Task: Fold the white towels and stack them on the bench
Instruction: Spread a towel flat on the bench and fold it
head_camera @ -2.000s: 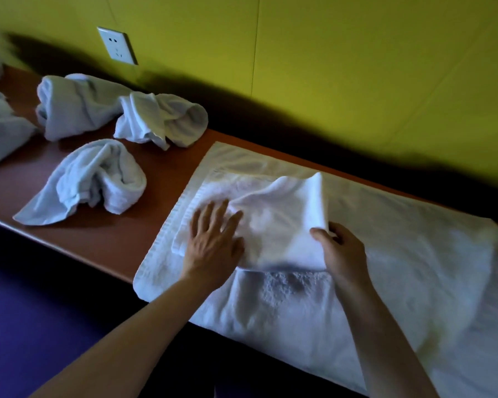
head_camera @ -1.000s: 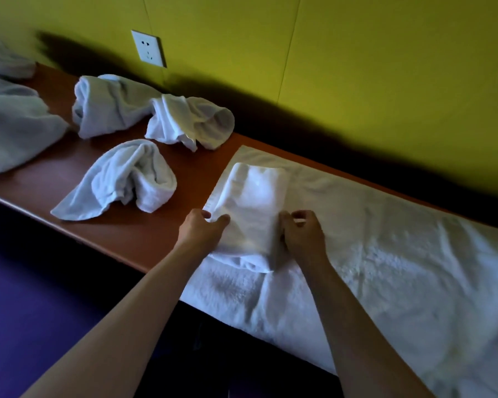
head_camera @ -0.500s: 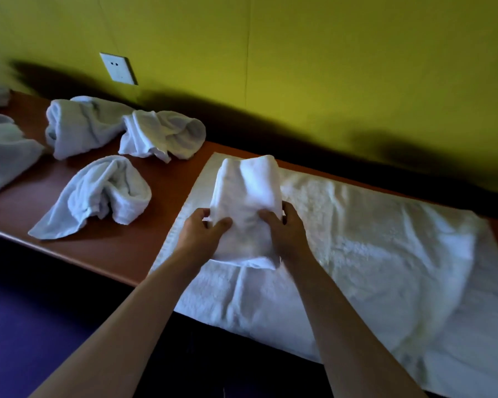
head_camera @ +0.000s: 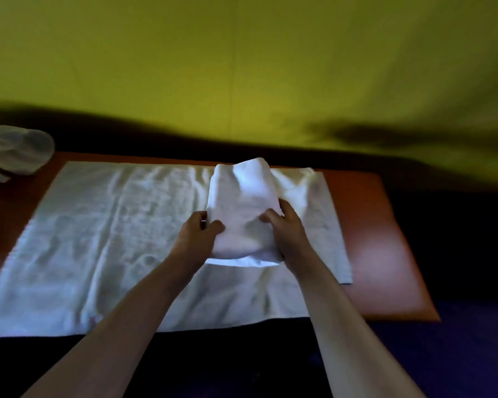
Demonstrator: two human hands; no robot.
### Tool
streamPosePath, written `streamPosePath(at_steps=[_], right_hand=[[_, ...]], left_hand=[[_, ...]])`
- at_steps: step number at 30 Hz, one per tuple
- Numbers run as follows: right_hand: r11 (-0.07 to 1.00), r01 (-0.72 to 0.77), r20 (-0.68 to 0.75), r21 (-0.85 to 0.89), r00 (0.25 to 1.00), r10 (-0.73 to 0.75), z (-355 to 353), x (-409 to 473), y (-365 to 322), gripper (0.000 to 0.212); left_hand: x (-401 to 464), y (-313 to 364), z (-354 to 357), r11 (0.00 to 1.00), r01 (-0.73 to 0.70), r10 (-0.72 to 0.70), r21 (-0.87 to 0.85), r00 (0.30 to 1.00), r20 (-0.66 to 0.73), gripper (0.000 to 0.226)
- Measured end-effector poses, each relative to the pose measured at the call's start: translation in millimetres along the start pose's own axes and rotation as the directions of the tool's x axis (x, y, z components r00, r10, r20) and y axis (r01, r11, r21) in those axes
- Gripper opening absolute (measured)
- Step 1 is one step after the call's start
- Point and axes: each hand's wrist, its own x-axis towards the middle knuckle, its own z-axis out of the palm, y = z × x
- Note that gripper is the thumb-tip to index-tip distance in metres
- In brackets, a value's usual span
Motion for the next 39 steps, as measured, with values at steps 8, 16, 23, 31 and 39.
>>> streamPosePath(at_steps=[8, 16, 23, 31, 39], right_hand=[[0.999, -0.025, -0.176, -0.023, 0.984, 0.021, -164, 16, 44, 0.055], [0.992, 0.039, -0.316, -0.118, 0.946, -0.075, -258, 80, 60, 0.037], [0.821, -0.047, -0.289, -0.568, 0.946, -0.146, -300, 139, 64, 0.075], [0.515, -0.013, -0.144, -0.857, 0.966, -0.216, -284, 146, 97, 0.065], [0.440, 0.073, -0.161, -0.895, 0.867, -0.472, -249, 111, 82, 0.052]], left_hand=[[-18, 9, 161, 0.986, -0.140, 0.120, 0.087, 0.971, 0.209, 0.069], [18, 26, 273, 0.916, -0.380, 0.325, 0.129, 0.890, 0.320, 0.063], [59, 37, 328, 0.697, -0.469, 0.284, 0.543, 0.876, 0.390, 0.080], [58, 22, 328, 0.398, -0.552, 0.328, 0.733, 0.832, 0.448, 0.062], [-18, -34, 229, 0.289, -0.656, 0.437, 0.697, 0.738, 0.514, 0.061]])
